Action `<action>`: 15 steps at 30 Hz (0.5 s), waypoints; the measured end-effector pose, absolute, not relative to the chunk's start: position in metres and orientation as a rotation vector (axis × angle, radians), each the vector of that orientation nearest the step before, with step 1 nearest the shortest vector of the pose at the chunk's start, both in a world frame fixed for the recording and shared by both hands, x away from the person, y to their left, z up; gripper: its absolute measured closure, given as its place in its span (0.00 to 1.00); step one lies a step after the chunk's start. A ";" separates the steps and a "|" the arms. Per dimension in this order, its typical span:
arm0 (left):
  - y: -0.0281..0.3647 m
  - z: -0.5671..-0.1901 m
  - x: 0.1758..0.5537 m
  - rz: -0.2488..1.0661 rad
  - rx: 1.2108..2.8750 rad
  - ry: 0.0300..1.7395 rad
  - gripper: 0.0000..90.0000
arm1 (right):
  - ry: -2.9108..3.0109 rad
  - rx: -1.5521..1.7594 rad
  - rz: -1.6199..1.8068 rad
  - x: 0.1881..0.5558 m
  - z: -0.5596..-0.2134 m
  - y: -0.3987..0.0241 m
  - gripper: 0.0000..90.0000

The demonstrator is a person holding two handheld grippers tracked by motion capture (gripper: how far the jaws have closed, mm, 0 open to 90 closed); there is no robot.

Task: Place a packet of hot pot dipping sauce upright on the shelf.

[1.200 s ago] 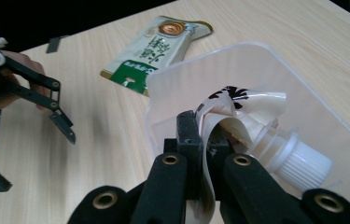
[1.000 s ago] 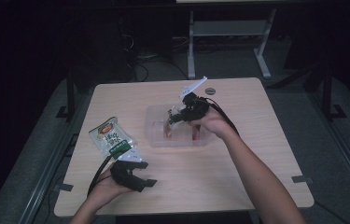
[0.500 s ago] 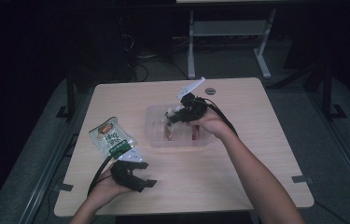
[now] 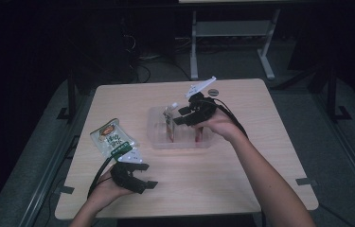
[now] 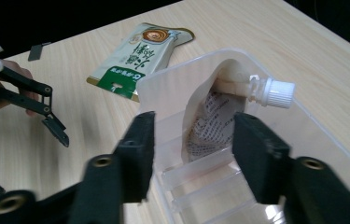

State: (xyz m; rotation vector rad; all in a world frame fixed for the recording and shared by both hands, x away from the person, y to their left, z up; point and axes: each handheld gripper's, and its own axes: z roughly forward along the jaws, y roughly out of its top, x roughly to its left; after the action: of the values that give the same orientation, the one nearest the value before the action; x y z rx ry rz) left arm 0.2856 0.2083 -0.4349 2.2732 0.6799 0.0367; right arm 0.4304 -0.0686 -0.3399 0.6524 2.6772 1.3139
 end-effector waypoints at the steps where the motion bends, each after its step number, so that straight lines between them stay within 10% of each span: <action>1: 0.208 -0.435 0.286 0.037 2.271 0.681 0.25 | 2.676 0.636 1.311 0.429 -0.339 -0.070 0.49; 15: 0.210 -0.434 0.285 0.043 2.267 0.688 0.25 | 2.640 0.607 1.342 0.392 -0.338 -0.081 0.36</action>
State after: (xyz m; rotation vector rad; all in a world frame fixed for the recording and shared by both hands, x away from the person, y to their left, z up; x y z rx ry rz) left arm 0.2853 0.2101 -0.4339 2.2666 0.6884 0.0435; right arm 0.3917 -0.0811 -0.3383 0.6067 2.6395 1.3415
